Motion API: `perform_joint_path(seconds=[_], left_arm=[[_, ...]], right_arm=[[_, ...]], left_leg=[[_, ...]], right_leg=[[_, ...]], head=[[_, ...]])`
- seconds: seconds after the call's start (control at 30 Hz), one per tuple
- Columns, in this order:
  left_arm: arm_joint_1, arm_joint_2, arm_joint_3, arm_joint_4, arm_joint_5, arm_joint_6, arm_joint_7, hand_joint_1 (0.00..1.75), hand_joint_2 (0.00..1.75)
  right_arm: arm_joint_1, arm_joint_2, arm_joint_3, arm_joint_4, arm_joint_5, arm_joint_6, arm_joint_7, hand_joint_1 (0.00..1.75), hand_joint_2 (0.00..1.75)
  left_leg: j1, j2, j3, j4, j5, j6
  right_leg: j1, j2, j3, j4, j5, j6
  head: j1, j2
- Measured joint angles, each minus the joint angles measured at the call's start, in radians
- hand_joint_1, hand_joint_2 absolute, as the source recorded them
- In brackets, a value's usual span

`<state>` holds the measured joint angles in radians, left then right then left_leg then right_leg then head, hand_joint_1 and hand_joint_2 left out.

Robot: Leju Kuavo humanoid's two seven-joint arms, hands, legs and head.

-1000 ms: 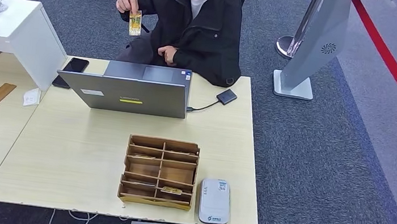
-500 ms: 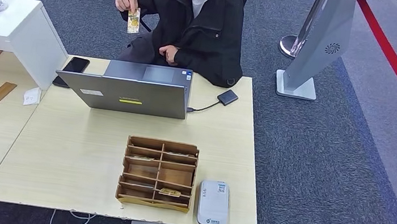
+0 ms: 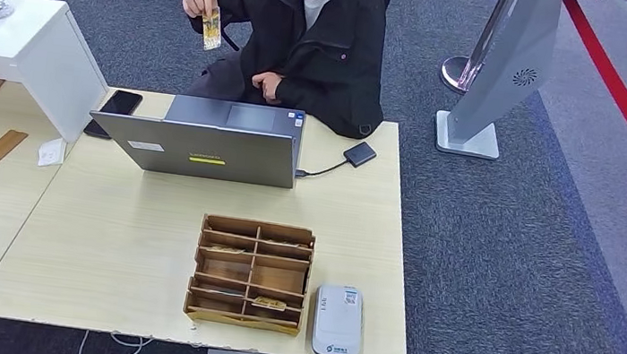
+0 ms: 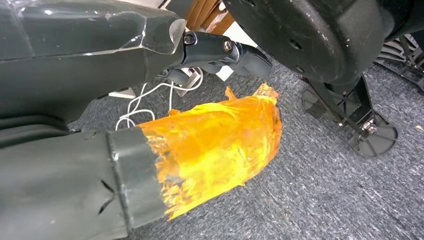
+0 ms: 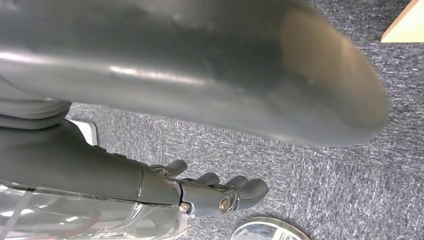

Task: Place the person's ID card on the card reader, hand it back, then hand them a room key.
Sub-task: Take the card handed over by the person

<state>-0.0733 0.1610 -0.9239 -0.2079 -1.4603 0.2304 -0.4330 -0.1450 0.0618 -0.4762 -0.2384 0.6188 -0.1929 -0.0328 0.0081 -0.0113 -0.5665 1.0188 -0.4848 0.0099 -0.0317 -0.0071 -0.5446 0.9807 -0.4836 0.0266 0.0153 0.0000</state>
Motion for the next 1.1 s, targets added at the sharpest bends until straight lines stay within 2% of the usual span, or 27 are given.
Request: perform_joint_path(seconds=[0.33, 0.6, 0.73, 0.83, 0.97, 1.1], left_arm=[[-0.003, -0.002, -0.006, 0.0, -0.003, -0.014, -0.004, 0.0, 0.0], [-0.007, -0.015, -0.017, 0.0, -0.014, -0.034, 0.034, 0.0, 0.0], [-0.003, -0.03, -0.033, 0.0, -0.042, -0.034, 0.083, 0.0, 0.0], [-0.002, -0.041, -0.042, 0.0, -0.047, -0.046, 0.116, 0.0, 0.0], [0.001, -0.047, -0.047, 0.0, -0.038, -0.054, 0.125, 0.0, 0.0], [0.002, -0.048, -0.048, 0.0, -0.032, -0.06, 0.127, 0.0, 0.0]], right_arm=[[-0.001, -0.001, -0.005, -0.001, 0.008, 0.003, 0.0, 0.0, 0.0], [0.002, -0.001, 0.007, -0.001, 0.037, 0.003, -0.014, 0.0, 0.0], [0.019, -0.016, -0.012, -0.004, -0.037, -0.044, -0.092, 0.0, 0.0], [0.017, -0.054, -0.05, -0.018, -0.099, -0.073, -0.164, 0.0, 0.0], [0.004, -0.099, -0.085, -0.04, -0.12, -0.076, -0.192, 0.0, 0.0], [-0.003, -0.116, -0.104, -0.054, -0.136, -0.081, -0.228, 0.0, 0.0]], left_leg=[[0.0, 0.0, 0.0, 0.0, 0.0, 0.0], [0.0, 0.0, 0.001, 0.0, 0.0, 0.0], [-0.001, 0.0, 0.0, 0.0, 0.0, 0.0], [-0.002, 0.0, 0.0, 0.0, 0.0, 0.0], [-0.003, 0.0, 0.0, 0.0, 0.0, 0.001], [-0.003, 0.0, 0.0, 0.0, 0.001, 0.001]], right_leg=[[0.0, 0.0, 0.0, 0.0, 0.0, 0.0], [0.0, 0.0, 0.0, 0.0, 0.0, 0.0], [-0.001, 0.0, 0.0, 0.0, 0.0, 0.0], [-0.001, 0.0, 0.0, 0.0, 0.0, 0.0], [-0.002, 0.0, 0.0, 0.0, 0.001, 0.001], [-0.002, 0.0, 0.0, 0.0, 0.001, 0.002]], head=[[0.0, 0.0], [0.0, 0.0], [0.0, 0.0], [0.0, 0.0], [0.0, 0.0], [-0.001, 0.0]])
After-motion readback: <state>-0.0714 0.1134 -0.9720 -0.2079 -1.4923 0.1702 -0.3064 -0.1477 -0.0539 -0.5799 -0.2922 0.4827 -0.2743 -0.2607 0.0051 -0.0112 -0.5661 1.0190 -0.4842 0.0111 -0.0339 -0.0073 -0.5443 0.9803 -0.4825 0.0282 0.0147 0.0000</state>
